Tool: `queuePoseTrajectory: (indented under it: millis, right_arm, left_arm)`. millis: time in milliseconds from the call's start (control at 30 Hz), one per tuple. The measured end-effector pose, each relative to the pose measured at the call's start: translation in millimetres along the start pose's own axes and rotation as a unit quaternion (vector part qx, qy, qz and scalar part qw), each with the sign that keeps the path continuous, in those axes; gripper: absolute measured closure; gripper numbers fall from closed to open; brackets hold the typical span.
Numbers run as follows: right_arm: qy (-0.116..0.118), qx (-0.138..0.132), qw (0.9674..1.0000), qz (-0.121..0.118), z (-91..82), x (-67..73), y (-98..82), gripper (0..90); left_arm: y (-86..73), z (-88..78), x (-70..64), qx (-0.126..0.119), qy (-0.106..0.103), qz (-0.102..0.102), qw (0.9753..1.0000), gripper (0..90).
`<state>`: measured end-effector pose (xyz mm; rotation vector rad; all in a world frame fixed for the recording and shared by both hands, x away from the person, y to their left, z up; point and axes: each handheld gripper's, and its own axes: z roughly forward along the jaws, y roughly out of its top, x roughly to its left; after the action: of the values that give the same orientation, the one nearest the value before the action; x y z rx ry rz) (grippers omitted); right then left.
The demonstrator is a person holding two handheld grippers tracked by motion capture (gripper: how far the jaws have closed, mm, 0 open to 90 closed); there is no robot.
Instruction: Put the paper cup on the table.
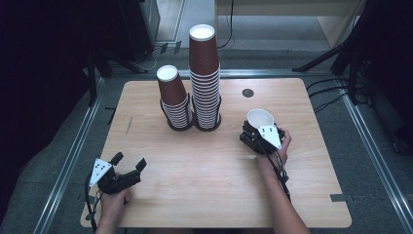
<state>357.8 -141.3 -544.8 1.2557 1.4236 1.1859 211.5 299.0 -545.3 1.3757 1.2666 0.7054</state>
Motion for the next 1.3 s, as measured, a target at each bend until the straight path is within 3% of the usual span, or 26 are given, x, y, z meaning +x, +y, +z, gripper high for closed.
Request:
queuePoseTrajectory:
  millis: [333, 600, 833, 1300]
  right_arm:
    - [0.01, 0.008, 0.9999, 0.009, -2.7, -1.2, 0.8, 0.0]
    - [0.024, 0.004, 0.9997, 0.008, -6.5, -2.9, 0.7, 0.0]
    - [0.035, 0.007, 0.9991, 0.022, -11.3, -6.1, 0.8, 0.0]
    - [0.037, 0.007, 0.9989, 0.028, -28.0, -14.7, -1.9, 0.0]
  left_arm:
    - [-0.1, 0.2, -0.1, -0.001, -0.001, 0.0, 1.0, 0.3]
    - [-0.1, 0.1, 0.1, 0.0, -0.001, -0.001, 1.0, 0.3]
    - [0.0, 0.2, 0.4, 0.0, -0.001, -0.002, 1.0, 0.3]
    - [0.0, 0.4, 0.6, 0.0, -0.002, -0.003, 1.0, 0.3]
